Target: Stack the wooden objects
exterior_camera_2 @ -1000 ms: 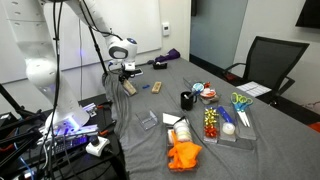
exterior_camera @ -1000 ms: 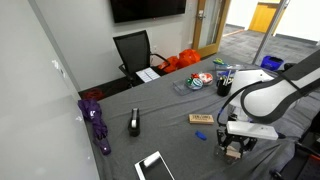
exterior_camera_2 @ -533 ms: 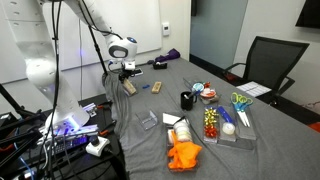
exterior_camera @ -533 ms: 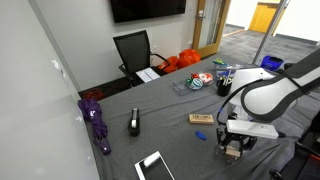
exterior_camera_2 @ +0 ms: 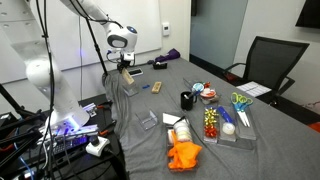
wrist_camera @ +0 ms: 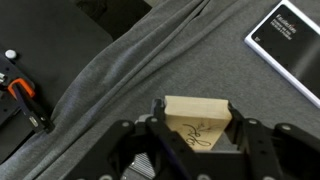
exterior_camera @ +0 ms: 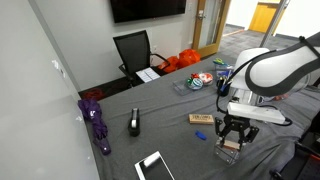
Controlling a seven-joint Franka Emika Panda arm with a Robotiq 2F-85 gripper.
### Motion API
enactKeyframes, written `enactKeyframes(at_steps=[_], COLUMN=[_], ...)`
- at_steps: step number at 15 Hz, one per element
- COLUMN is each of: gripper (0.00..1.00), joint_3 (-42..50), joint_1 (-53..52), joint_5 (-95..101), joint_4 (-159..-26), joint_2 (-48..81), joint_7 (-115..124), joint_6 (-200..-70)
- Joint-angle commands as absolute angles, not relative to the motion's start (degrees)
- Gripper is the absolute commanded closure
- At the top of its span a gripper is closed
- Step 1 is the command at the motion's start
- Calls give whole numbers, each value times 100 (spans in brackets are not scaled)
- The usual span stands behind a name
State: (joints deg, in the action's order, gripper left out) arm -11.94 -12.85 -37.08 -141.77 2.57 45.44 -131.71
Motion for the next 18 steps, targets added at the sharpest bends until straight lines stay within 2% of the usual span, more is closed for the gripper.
enactKeyframes(at_steps=[1, 6, 18], gripper=[68, 68, 68], joint_3=[-1116, -1076, -743], joint_1=[-1179, -1146, -1208], joint_5=[-4037, -3633, -1097], joint_4=[-13984, -13724, -13389], joint_2=[-108, -79, 1138], joint_7=[4476, 4865, 6536], joint_6=[-12829, -13493, -15970])
